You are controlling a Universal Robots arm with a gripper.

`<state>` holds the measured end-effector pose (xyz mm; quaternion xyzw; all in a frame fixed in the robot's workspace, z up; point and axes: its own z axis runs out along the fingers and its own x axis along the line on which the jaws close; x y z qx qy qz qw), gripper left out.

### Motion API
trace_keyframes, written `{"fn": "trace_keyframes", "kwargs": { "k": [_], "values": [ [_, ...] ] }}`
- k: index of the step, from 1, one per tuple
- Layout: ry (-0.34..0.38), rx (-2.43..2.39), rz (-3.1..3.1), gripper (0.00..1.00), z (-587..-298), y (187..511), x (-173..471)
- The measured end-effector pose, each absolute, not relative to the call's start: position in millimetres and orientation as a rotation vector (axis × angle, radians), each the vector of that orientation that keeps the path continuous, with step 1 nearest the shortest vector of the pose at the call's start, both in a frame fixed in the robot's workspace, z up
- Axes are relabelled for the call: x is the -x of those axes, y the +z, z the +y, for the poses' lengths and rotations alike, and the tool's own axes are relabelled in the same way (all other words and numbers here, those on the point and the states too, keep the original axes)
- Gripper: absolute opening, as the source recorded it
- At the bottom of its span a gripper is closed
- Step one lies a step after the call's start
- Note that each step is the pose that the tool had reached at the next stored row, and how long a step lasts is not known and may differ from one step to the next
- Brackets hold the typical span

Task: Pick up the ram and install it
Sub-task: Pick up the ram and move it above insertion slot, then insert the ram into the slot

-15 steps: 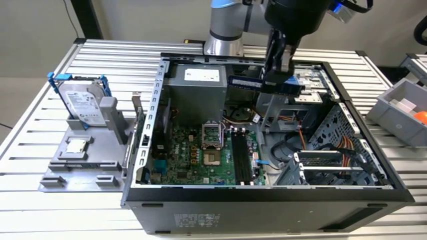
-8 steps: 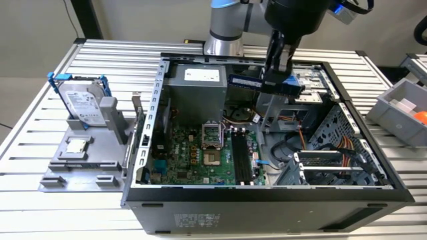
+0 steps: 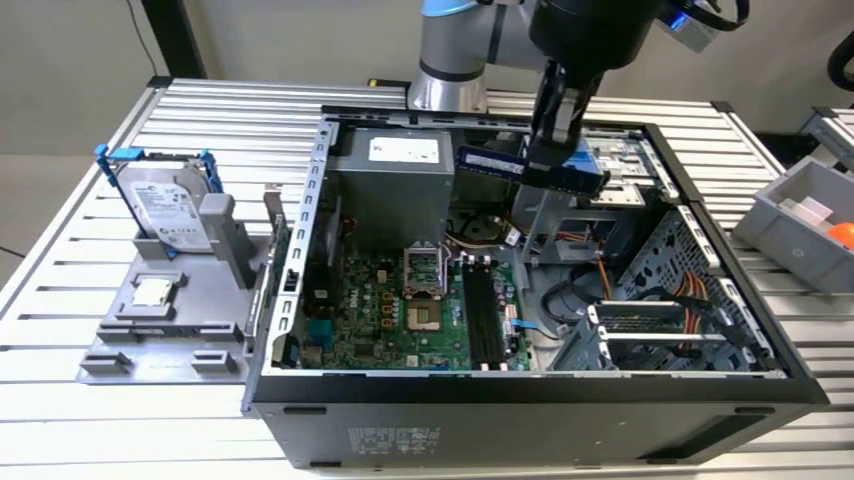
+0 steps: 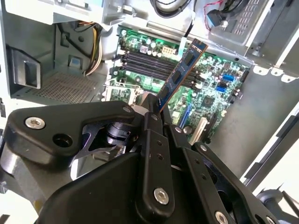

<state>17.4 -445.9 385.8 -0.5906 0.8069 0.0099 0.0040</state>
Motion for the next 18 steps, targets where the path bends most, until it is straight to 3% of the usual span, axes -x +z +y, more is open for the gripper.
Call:
{"fn": "trace_keyframes", "kwargs": {
  "k": [18],
  "values": [
    [0.030, 1.678, 2.645, 0.00, -445.9, 385.7, -17.4]
  ]
}}
